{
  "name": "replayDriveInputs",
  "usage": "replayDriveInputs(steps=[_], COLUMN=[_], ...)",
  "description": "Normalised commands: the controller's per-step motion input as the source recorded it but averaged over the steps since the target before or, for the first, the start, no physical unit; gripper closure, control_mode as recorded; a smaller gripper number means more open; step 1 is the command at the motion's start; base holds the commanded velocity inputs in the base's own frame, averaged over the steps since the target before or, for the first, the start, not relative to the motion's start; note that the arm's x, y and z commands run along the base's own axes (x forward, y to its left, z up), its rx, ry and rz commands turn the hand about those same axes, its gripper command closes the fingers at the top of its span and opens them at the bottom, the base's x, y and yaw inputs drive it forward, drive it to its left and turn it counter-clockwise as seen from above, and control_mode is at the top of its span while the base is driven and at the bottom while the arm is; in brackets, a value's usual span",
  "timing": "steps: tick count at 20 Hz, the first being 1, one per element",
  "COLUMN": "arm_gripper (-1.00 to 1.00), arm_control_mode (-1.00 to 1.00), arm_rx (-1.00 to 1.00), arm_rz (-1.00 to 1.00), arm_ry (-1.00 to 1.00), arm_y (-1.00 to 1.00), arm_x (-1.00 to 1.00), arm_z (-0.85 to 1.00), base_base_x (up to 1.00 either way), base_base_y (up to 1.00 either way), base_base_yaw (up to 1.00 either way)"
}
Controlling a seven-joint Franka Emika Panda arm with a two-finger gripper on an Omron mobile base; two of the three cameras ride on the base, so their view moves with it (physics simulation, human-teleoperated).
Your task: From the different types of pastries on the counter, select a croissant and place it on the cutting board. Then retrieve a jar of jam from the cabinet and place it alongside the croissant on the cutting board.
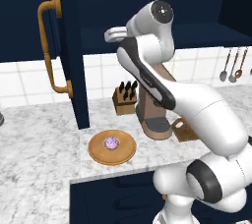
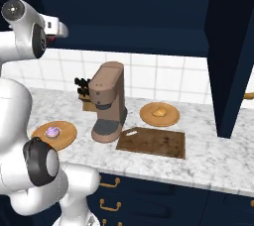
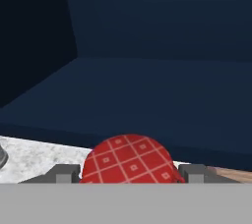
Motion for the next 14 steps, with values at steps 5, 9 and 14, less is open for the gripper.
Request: replayDriveInputs(steps=[5,9,14], arm_gripper=[1.0,1.0,1.0], arm_control_mode=[-1.0,-1.0,-1.0], arm_rx=[0.06,0.09,0.07], arm_rz=[-0.01,-0.09,-0.15], arm_ry=[-0.03,0.0,0.03], arm_y=[-0.5,-0.47,-0.47], arm_x=[-1.0,-1.0,-0.89], arm_z=[0.01,0.0,0.0], base_base_x=[0.0,0.0,0.0], base_base_y=[0.0,0.0,0.0], base_base_yaw=[0.0,0.0,0.0])
